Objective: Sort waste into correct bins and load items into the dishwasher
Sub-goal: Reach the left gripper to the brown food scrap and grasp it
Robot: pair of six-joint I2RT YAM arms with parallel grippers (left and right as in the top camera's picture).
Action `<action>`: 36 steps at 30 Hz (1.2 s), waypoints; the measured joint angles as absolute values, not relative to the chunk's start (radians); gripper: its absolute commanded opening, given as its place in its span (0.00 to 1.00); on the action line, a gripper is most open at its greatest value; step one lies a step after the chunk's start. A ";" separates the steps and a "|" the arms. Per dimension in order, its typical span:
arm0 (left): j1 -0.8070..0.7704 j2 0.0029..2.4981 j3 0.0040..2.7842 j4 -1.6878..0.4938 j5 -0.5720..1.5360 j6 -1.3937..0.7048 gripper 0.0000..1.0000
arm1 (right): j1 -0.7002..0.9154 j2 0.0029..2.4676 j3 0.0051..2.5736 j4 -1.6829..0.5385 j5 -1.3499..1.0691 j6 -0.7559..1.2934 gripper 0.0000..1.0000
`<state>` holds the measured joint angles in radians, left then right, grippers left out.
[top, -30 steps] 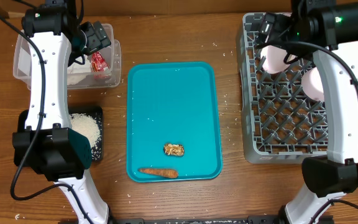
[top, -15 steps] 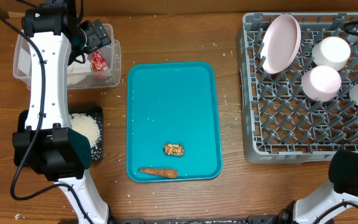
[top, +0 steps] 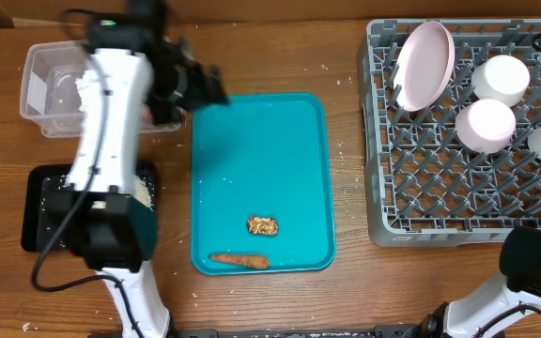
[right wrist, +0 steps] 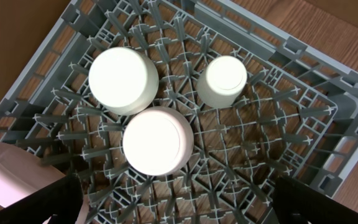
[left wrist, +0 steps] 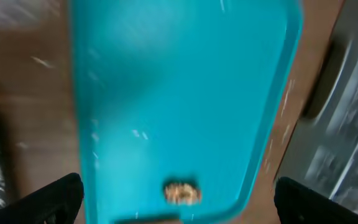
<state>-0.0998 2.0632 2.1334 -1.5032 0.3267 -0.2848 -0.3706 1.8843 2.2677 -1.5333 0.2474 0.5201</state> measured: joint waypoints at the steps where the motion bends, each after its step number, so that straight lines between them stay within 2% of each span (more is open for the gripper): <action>1: -0.138 2.063 2.116 -1.521 0.320 -0.276 1.00 | -0.371 1.884 2.268 -1.534 0.247 0.521 1.00; 6: -0.296 2.063 2.028 -1.565 0.274 -0.251 1.00 | -0.371 1.884 2.268 -1.533 0.247 0.521 1.00; 15: -0.400 2.063 1.804 -1.566 0.234 -0.250 1.00 | -0.371 1.884 2.268 -1.534 0.247 0.523 1.00; 26: -0.533 2.064 1.485 -1.337 0.192 -0.234 1.00 | -0.371 1.884 2.268 -1.534 0.247 0.523 1.00; 36: -0.614 2.064 1.363 -1.207 0.186 -0.336 1.00 | -0.371 1.884 2.268 -1.533 0.247 0.523 1.00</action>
